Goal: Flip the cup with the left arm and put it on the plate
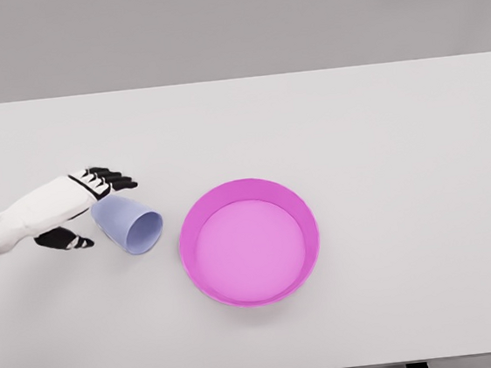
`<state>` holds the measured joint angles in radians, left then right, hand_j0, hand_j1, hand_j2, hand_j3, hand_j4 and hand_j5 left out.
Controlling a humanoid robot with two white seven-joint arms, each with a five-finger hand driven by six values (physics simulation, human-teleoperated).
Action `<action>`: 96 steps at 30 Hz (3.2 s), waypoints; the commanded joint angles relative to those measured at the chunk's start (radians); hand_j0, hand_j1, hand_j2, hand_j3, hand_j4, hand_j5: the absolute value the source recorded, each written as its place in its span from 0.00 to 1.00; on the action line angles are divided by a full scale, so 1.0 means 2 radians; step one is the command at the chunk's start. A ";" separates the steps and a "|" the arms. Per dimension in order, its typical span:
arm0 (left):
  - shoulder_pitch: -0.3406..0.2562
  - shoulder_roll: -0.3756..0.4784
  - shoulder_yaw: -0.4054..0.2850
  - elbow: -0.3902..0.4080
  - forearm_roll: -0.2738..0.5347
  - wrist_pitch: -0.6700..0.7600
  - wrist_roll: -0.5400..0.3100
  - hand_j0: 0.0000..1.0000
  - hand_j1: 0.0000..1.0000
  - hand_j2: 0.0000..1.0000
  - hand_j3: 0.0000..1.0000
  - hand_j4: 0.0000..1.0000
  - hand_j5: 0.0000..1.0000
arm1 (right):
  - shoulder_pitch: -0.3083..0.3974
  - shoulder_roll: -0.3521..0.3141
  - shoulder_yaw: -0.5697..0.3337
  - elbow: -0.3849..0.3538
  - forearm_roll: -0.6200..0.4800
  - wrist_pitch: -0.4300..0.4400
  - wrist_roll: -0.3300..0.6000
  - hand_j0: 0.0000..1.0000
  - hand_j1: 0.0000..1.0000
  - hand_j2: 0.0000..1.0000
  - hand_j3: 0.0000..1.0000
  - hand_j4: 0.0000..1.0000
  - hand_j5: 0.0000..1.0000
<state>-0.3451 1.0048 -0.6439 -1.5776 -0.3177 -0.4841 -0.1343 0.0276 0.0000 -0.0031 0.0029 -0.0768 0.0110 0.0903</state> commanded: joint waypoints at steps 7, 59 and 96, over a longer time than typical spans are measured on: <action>-0.010 0.003 -0.009 0.001 0.002 0.000 -0.009 1.00 1.00 1.00 1.00 1.00 1.00 | 0.000 0.000 0.000 0.000 0.000 0.001 0.000 1.00 1.00 1.00 1.00 1.00 1.00; -0.050 -0.036 -0.062 0.030 0.002 0.007 -0.009 1.00 1.00 1.00 1.00 1.00 1.00 | 0.000 0.000 0.000 0.000 0.000 0.000 0.000 1.00 1.00 1.00 1.00 1.00 1.00; -0.054 -0.033 -0.073 0.006 0.003 0.006 -0.020 0.64 0.64 0.64 0.64 0.64 0.64 | 0.000 0.000 0.000 0.000 0.000 0.000 0.000 1.00 1.00 1.00 1.00 1.00 1.00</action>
<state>-0.4541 0.9355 -0.7915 -1.5642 -0.3181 -0.4723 -0.1748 0.0276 0.0000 -0.0031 0.0029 -0.0768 0.0109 0.0903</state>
